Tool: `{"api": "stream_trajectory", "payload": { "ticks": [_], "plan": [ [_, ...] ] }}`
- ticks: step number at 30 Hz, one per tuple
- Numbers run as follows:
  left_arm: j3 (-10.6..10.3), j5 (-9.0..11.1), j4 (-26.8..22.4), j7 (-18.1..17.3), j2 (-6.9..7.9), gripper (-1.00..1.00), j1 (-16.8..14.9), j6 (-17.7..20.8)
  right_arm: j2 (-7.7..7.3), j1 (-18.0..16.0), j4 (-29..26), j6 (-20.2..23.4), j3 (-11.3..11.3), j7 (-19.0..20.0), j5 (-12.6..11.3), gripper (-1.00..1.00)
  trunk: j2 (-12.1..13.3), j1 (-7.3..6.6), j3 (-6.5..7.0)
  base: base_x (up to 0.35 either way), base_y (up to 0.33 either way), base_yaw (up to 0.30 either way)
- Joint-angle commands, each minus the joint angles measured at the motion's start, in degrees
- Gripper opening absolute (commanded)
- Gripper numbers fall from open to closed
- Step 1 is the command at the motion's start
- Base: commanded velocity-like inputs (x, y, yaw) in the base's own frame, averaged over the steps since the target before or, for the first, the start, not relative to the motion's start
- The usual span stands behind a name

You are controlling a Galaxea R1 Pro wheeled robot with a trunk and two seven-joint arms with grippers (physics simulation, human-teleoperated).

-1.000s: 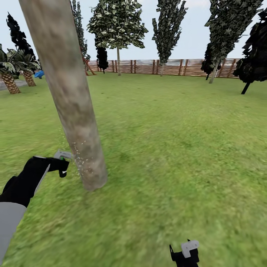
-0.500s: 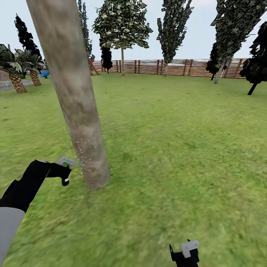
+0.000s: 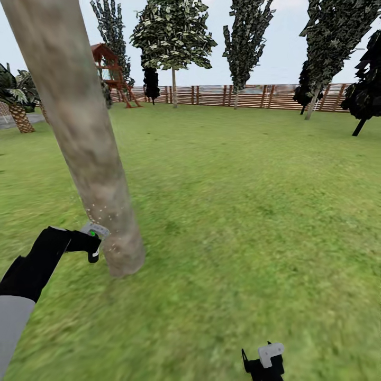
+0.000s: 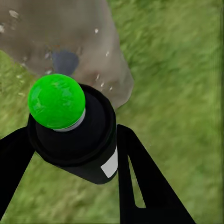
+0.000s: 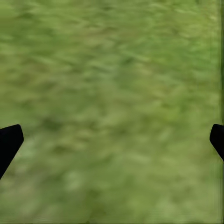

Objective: In the garden, pick up the pesticide atomizer on the floor and spray pesticide onto both trees until each tree trunk is fully covered.

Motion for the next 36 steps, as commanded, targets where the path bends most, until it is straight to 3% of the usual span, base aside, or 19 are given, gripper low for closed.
{"api": "stream_trajectory", "payload": {
  "ticks": [1,13,19,29,36],
  "plan": [
    [0.1,-0.1,-0.6,0.0,0.00,-1.00,0.0,0.0,0.01,0.0,0.0,0.0,0.0,0.0,0.0,1.00,0.0,0.00,0.00,0.131,-0.237,0.000],
    [0.5,-0.1,-1.0,0.1,0.23,-1.00,0.0,0.1,0.01,0.0,0.0,0.0,0.0,0.0,0.0,1.00,0.0,0.00,0.00,-0.025,-0.269,0.000],
    [3.7,-0.1,-1.0,0.1,0.19,-1.00,0.0,0.1,0.01,0.0,0.0,0.0,0.0,0.0,0.0,1.00,0.0,0.00,0.00,-0.002,-0.272,0.068],
    [3.9,-0.2,-1.0,0.3,0.18,-1.00,0.4,0.1,0.01,0.0,0.0,0.0,0.0,0.0,0.0,1.00,0.0,0.00,0.00,0.000,-0.272,0.266],
    [3.8,0.0,0.1,0.6,-0.19,-1.00,0.7,0.1,0.01,0.0,0.0,0.0,0.0,0.0,0.0,1.00,0.0,0.00,0.00,0.090,-0.263,0.050]
  ]
}}
